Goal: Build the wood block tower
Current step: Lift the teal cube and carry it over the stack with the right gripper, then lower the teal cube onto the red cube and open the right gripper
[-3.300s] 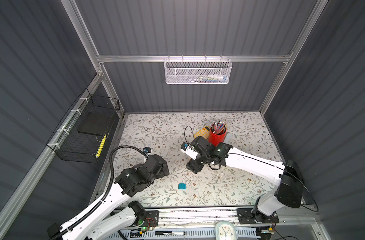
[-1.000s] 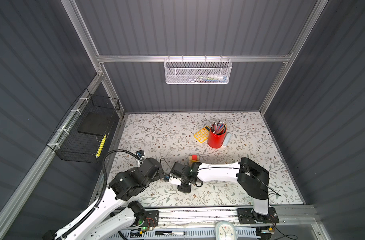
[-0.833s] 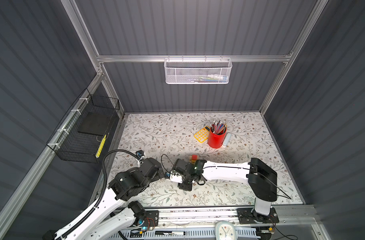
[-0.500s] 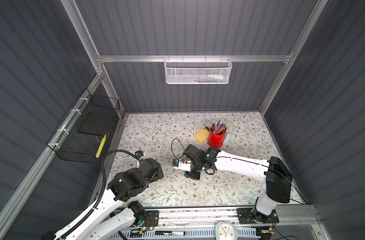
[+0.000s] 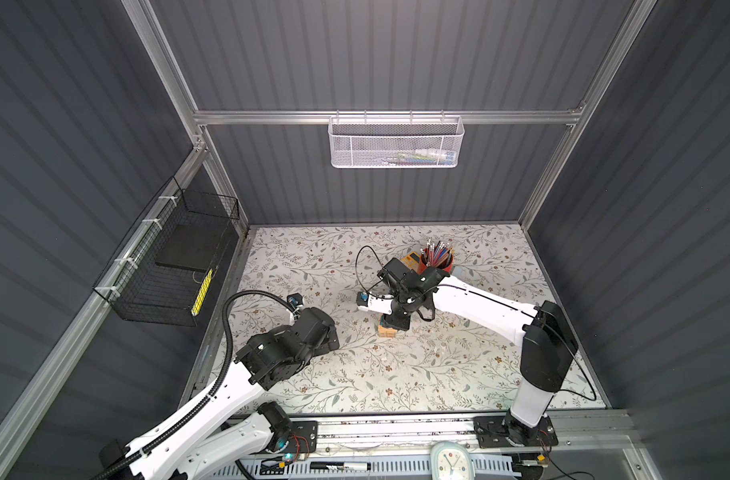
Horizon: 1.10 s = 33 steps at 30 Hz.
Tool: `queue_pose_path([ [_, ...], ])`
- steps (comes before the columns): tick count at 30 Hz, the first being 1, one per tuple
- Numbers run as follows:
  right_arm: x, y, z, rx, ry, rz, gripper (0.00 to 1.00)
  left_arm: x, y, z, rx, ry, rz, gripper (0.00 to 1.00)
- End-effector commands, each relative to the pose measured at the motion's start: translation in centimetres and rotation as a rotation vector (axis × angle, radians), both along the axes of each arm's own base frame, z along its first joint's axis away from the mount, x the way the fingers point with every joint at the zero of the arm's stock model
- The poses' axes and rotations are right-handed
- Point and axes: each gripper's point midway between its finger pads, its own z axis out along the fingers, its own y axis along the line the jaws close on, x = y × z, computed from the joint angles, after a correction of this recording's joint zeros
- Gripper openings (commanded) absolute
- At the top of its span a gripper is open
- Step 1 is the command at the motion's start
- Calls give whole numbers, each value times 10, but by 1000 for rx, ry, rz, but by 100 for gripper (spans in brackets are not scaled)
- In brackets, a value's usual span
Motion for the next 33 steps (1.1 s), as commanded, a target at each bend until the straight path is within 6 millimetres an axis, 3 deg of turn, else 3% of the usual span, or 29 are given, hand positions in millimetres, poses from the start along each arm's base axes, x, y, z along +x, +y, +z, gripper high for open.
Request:
queue_pose_path([
  [1, 9, -4, -3, -30, -12, 20, 27, 5, -7, -3, -10, -6, -19, 100],
  [8, 24, -5, -5, -23, -16, 10, 27, 7, -11, -7, -15, -1, -18, 100],
  [33, 36, -9, -24, -72, -11, 25, 28, 4, -5, -7, -11, -3, -5, 99],
])
